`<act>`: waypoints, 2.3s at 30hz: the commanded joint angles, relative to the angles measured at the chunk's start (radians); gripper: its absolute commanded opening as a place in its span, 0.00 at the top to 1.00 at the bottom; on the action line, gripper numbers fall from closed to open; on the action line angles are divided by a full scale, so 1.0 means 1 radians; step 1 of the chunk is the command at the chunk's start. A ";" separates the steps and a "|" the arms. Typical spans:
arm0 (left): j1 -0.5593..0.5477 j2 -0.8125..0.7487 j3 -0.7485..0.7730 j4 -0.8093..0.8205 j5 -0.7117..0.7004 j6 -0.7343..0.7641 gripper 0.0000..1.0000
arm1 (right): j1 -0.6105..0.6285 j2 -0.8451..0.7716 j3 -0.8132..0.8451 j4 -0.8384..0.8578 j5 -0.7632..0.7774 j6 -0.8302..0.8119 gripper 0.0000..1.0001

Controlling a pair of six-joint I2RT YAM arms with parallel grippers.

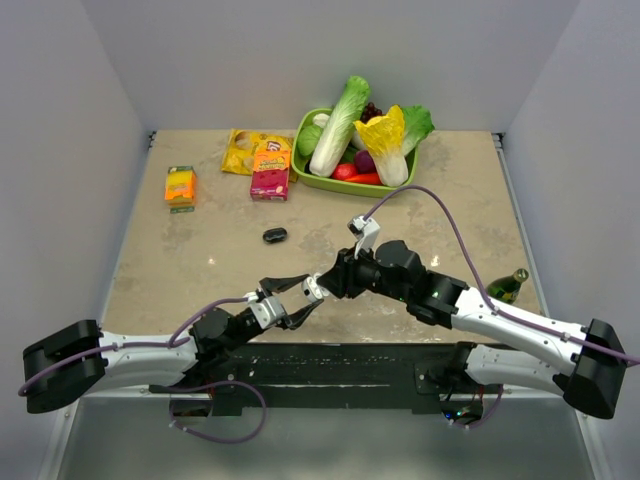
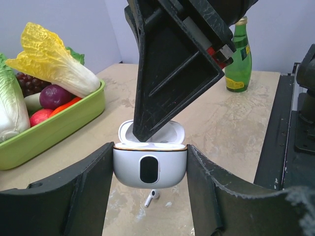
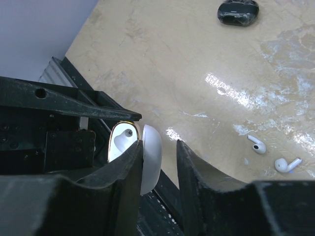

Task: Insert the wireless bluetooth earbuds into the charging case
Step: Adjust the charging case.

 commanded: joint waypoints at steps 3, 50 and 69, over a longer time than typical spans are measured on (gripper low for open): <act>-0.007 0.005 -0.015 0.117 -0.009 0.012 1.00 | -0.005 -0.004 -0.001 0.045 -0.025 -0.003 0.75; 0.171 0.058 0.143 -0.039 0.621 -0.507 0.34 | 0.151 -0.114 0.248 -0.400 -0.036 -0.659 1.00; 0.175 0.085 0.165 -0.025 0.606 -0.490 0.53 | 0.159 -0.093 0.225 -0.371 -0.068 -0.630 1.00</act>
